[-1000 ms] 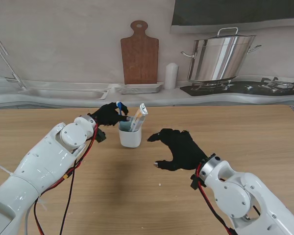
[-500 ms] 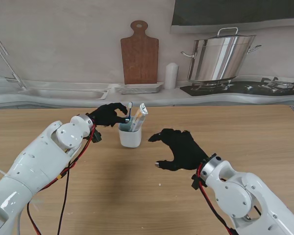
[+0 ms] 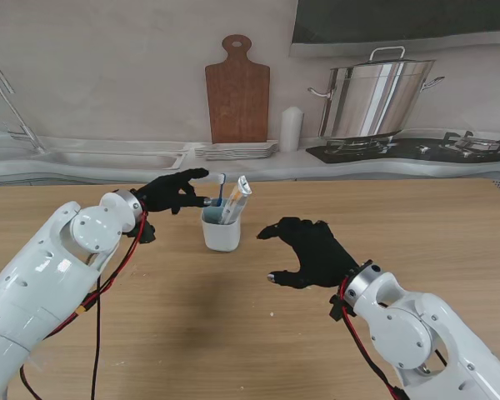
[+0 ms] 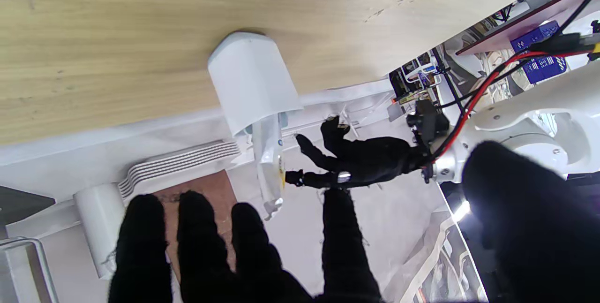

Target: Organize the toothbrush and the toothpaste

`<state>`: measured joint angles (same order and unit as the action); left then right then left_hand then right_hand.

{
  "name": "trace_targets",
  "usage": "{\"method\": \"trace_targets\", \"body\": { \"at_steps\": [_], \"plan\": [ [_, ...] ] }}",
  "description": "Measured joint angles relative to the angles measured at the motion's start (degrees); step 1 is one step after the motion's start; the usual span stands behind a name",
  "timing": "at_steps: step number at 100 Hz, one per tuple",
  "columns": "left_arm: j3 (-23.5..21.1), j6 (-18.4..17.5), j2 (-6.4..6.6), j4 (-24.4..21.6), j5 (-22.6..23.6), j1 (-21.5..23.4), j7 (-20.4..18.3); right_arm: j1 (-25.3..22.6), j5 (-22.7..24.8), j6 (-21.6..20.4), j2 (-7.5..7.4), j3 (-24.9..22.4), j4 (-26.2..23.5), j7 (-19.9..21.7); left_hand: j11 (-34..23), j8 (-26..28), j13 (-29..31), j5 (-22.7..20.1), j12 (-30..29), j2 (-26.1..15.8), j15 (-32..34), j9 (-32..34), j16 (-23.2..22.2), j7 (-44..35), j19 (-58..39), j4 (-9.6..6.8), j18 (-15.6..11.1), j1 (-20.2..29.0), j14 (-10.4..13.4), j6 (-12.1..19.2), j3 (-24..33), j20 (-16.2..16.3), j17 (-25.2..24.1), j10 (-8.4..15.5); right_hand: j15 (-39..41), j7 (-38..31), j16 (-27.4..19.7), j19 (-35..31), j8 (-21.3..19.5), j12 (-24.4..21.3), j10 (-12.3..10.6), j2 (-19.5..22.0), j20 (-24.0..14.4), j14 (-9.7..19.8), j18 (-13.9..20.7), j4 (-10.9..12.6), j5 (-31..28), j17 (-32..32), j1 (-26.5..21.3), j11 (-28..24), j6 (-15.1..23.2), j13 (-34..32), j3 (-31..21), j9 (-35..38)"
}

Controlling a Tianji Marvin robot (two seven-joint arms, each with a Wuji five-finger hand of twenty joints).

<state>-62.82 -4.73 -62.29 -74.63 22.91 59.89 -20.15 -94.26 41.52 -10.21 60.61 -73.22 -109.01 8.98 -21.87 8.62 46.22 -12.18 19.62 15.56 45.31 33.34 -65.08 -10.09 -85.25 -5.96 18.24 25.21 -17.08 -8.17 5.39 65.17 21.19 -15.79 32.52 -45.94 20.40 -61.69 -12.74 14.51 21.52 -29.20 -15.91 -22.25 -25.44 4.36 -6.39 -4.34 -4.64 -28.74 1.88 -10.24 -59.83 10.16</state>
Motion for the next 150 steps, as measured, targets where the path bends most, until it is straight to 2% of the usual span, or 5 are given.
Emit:
{"method": "trace_targets", "body": {
  "at_steps": [33, 69, 85, 128, 150],
  "plan": [
    [-8.57, 2.09, 2.26, -13.74, 7.39, 9.21, -3.23, 0.18, -2.45, -3.96, 0.1, -1.4, 1.95, -0.87, 7.92, -9.3, -22.12, 3.31, -5.13, -5.65, -24.99, -19.04, 16.46, 12.49, 28.27, -0.01, 0.71, -2.18, -4.12, -6.87, -1.46, -5.83, -22.77, -4.03, -0.46, 2.56, -0.02, 1.57, 1.64, -0.74, 0.0, 0.03, 0.83, -0.01, 1.16, 0.0, 0.0, -1.29, 0.79, 1.94, 0.69, 1.52, 1.65, 0.0],
    [-14.93, 2.93, 2.56, -26.73, 11.0, 21.83, 2.46, -0.05, -2.48, -5.92, 0.54, -3.75, 3.51, -3.15, 13.67, -9.32, -36.2, 3.31, -8.89, -8.5, -39.52, -22.66, 41.58, 12.53, 64.8, -0.02, 0.61, -2.19, -3.82, -9.83, -2.67, -35.72, -25.44, -4.9, -1.23, 2.77, -0.66, 3.02, 1.77, -1.38, 0.0, 0.6, 2.34, 1.32, 2.64, 0.0, 0.0, -2.42, 1.42, 4.03, 0.6, 4.11, 1.74, 0.0],
    [-15.92, 1.59, 1.91, -29.68, 12.22, 26.27, 8.19, -0.59, -2.67, -6.33, 0.62, -4.96, 3.51, -3.98, 15.98, -9.33, -41.99, 3.31, -10.58, -8.5, -40.4, -24.13, 48.22, 12.57, 79.65, -0.02, -4.12, -2.19, -0.56, -11.0, -2.67, -46.92, -24.35, -4.63, -1.67, 2.89, -1.3, 3.53, 2.06, -1.41, -0.74, 0.6, 2.87, 2.59, 3.77, 0.0, 0.0, -2.42, 1.42, 4.11, -0.09, 4.11, 1.74, 0.0],
    [-13.29, -1.58, 0.34, -32.08, 15.06, 33.6, 19.13, -2.41, -1.03, -6.04, 1.23, -6.94, 3.6, -8.32, 15.3, -9.09, -42.43, 3.31, -11.25, -8.5, -38.39, -24.13, 51.82, 11.62, 82.06, -0.02, -5.08, -2.19, 0.11, -11.2, -2.67, -48.63, -22.28, -4.38, -0.33, -0.52, -1.3, 3.52, 0.22, -0.13, -0.74, 0.6, 2.94, 2.64, 3.96, 0.0, 0.0, -2.42, 1.42, 0.49, -0.29, 4.11, 1.3, 0.0],
    [-12.55, -3.71, 0.01, -31.58, 15.32, 35.7, 19.99, -1.79, -2.17, -7.75, 1.85, -6.3, 7.29, -14.91, 15.18, -9.08, -42.43, 3.31, -11.25, -8.5, -37.79, -24.13, 53.24, 11.47, 82.43, -0.02, -6.32, -2.19, 0.34, -11.27, -2.67, -49.49, -21.82, -4.38, 0.31, -8.47, -1.3, -0.4, -4.06, 4.4, -0.75, 0.51, 0.43, 2.65, 3.89, 0.0, -0.04, 3.48, 1.42, -13.14, -1.94, -4.62, -1.09, 0.63]
  ]
}}
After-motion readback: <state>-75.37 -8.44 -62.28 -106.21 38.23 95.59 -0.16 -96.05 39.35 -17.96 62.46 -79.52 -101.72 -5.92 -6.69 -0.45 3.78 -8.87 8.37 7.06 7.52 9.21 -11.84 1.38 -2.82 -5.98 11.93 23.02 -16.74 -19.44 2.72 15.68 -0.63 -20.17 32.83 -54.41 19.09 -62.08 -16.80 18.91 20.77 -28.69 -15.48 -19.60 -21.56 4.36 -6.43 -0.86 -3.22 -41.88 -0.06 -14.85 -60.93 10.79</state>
